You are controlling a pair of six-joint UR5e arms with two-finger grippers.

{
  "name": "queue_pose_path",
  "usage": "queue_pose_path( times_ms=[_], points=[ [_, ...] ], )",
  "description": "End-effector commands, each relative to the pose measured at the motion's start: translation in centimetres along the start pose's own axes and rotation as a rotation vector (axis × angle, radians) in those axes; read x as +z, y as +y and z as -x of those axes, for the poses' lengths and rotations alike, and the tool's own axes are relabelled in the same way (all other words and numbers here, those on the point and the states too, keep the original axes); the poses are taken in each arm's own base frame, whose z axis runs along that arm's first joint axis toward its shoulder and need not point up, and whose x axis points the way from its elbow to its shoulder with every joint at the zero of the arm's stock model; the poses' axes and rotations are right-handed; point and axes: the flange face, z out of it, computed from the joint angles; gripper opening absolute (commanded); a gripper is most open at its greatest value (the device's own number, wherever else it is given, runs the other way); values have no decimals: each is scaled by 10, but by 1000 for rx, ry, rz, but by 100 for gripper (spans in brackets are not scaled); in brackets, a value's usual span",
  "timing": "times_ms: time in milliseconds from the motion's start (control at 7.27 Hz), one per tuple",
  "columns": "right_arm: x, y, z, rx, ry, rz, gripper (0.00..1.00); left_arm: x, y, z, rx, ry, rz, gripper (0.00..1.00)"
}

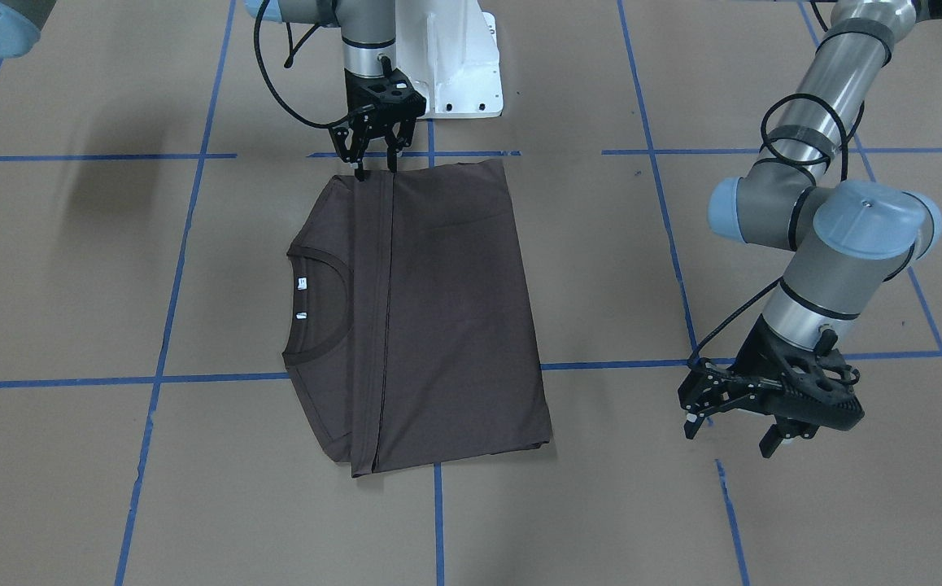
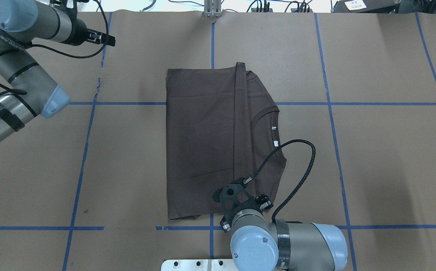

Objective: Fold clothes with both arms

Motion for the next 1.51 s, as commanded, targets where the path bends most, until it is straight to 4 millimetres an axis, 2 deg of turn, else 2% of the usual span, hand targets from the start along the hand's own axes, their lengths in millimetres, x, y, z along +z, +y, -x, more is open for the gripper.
queue_pose_path(
  times_ms=[0, 275, 413, 963, 1238, 1376],
  points=[
    [2, 1, 1, -1, 1, 0, 50, 0, 0, 0, 0, 0, 0, 100],
    [1, -1, 1, 1, 4, -12, 12, 2, 7, 6, -3, -6, 9, 100],
    [0, -3, 0, -1, 14, -29, 0, 2, 7, 6, -1, -5, 8, 100],
    [-2, -5, 0, 19, 12, -43, 0, 2, 8, 6, -3, -6, 9, 100],
    [-13, -14, 2, 43, -44, -73, 0, 2, 8, 6, -3, -6, 9, 100],
    [-15, -15, -9, 50, -40, -78, 0, 2, 8, 6, -3, -6, 9, 100]
  ],
)
